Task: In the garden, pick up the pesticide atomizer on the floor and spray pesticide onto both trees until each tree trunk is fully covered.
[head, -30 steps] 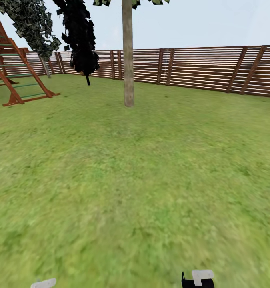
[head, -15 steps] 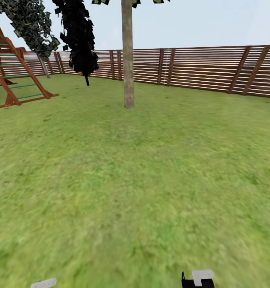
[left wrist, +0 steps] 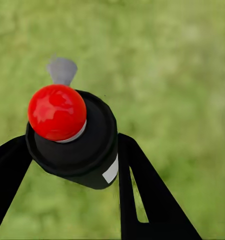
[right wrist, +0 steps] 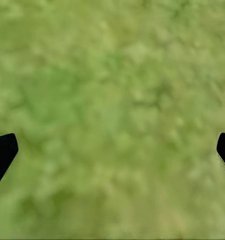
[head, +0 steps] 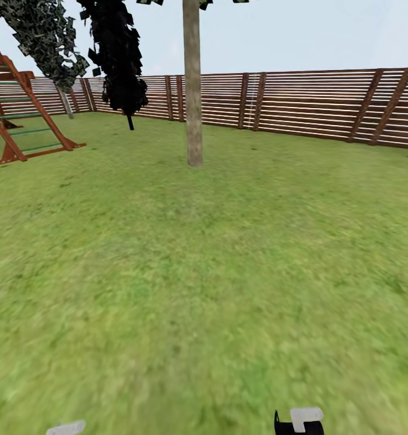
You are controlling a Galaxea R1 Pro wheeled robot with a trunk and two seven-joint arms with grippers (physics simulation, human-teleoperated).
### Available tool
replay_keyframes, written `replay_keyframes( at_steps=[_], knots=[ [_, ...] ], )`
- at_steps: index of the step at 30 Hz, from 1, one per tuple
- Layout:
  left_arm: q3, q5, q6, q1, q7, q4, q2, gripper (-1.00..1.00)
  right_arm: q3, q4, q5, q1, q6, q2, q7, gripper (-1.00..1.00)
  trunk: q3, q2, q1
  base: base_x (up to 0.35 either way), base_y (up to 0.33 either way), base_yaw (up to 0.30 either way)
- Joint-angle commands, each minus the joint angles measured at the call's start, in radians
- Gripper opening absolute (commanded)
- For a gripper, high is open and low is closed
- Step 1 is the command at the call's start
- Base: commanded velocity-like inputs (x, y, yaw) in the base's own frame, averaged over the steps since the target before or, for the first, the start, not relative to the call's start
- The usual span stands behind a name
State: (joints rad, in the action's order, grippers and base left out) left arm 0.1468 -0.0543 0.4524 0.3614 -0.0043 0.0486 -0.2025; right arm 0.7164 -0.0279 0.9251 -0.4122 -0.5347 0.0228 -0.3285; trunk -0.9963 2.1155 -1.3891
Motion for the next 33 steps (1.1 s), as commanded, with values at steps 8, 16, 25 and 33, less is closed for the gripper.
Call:
replay_keyframes(
  at_steps=[8,16,25,33],
  knots=[
    [-0.001,-0.006,0.003,0.001,0.000,-0.001,0.000,-1.00,0.006,0.000,0.011,0.000,-0.001,0.000,-0.006,1.00,-0.001,0.000,0.000,0.338,0.000,0.000],
    [-0.001,-0.006,0.003,0.001,0.000,-0.001,0.001,-1.00,0.006,0.000,0.011,0.000,-0.001,0.000,-0.006,1.00,-0.001,0.000,0.000,0.338,0.000,0.000],
    [-0.001,-0.006,0.004,0.001,0.000,0.000,0.001,-1.00,0.006,0.000,0.011,0.000,-0.001,0.000,-0.006,1.00,-0.001,0.000,0.000,0.338,0.000,0.000],
    [-0.001,-0.006,0.005,0.001,0.000,0.000,0.001,-1.00,0.006,0.000,0.011,0.000,-0.001,0.000,-0.006,1.00,-0.001,0.000,0.000,0.338,0.000,0.000]
  ],
)
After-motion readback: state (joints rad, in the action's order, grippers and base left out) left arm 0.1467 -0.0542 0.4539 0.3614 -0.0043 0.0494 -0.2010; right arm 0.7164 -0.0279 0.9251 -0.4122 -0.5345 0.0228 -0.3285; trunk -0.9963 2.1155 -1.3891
